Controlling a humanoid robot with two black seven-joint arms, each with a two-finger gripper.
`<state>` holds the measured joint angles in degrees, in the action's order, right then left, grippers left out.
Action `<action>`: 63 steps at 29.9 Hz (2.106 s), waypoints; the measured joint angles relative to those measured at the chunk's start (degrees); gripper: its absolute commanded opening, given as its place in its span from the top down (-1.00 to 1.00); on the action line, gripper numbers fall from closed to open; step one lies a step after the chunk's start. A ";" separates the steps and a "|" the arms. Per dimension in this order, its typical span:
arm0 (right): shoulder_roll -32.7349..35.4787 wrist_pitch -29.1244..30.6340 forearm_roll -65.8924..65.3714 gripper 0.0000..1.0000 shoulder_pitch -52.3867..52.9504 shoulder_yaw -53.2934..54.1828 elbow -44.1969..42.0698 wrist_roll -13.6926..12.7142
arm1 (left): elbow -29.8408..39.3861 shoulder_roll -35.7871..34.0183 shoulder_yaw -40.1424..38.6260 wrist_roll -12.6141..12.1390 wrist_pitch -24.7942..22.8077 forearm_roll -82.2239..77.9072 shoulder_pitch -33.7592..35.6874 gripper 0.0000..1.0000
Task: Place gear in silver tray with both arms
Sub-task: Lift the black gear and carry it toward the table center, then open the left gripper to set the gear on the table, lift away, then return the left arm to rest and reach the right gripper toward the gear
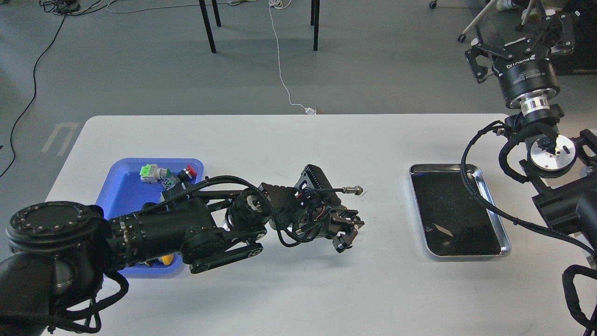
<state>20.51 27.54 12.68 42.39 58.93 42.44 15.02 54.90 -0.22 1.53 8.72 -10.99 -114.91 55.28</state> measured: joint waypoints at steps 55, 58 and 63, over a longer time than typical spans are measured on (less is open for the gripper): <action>6.71 -0.20 -24.02 -0.99 41.45 -54.90 1.24 -0.82 | -9.42 -25.60 -39.52 6.58 -2.09 115.02 -4.47 -0.90; 3.80 -0.19 -28.45 -0.98 44.88 -60.47 1.61 -0.81 | -11.60 -25.67 -44.12 6.31 -4.24 118.28 -6.75 -0.91; -1.43 -0.75 -39.16 -0.96 49.17 -70.52 5.94 -0.43 | -12.75 -26.31 -49.94 6.06 -6.75 121.20 -10.39 -0.93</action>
<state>19.09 26.79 -26.47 91.56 -11.60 48.38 14.60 42.14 -26.54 -48.40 14.78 -17.74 6.29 44.90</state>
